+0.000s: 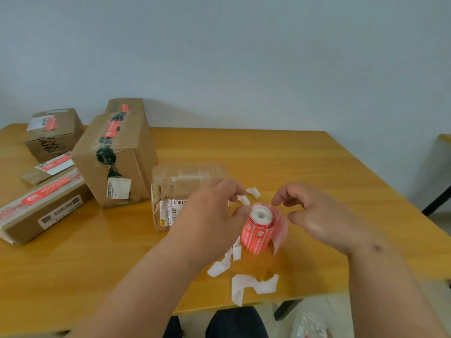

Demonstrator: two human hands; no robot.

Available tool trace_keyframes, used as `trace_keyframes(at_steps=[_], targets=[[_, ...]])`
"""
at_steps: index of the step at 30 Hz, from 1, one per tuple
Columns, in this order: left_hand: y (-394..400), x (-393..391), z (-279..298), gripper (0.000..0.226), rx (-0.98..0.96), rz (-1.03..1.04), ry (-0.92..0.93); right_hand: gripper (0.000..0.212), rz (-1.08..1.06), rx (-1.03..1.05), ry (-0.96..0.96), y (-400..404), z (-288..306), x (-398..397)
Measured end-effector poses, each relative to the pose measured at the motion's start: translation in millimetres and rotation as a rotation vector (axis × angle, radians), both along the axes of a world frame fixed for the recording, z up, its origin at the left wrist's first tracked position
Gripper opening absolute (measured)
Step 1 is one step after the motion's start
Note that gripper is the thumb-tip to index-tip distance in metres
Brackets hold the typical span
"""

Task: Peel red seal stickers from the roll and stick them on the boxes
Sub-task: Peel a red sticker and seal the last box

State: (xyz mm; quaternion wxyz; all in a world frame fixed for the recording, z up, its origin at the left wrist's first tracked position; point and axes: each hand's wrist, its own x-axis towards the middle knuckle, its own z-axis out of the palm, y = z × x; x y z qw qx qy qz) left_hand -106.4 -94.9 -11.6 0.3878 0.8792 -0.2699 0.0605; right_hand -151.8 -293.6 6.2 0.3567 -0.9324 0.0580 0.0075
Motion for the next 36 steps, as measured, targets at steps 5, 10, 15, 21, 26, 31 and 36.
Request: trace_keyframes(at_steps=[5, 10, 15, 21, 26, 31, 36], targets=[[-28, -11, -25, 0.036, 0.091, -0.098, -0.027, 0.052, 0.021, -0.136, -0.001, -9, -13, -8], [-37, -7, -38, 0.029, 0.181, -0.095, -0.1, 0.023, 0.018, -0.219, -0.04, -13, -21, -8], [-40, 4, -42, 0.035, 0.212, -0.132, -0.16, 0.007, 0.035, -0.165, -0.101, -13, -27, -9], [-39, -3, -45, 0.038, -0.011, -0.029, -0.17, 0.014, 0.079, -0.07, -0.156, -1, -28, -10], [-35, -3, -34, 0.016, 0.049, -0.032, -0.137, 0.007, 0.083, -0.033, -0.165, 2, -19, -11], [-35, 2, -26, 0.017, -0.038, 0.007, -0.003, 0.009, 0.048, -0.05, -0.189, 6, -17, -10], [-28, 0, -19, 0.015, -0.1, -0.005, 0.216, 0.013, 0.044, -0.105, -0.187, 6, -19, -5]])
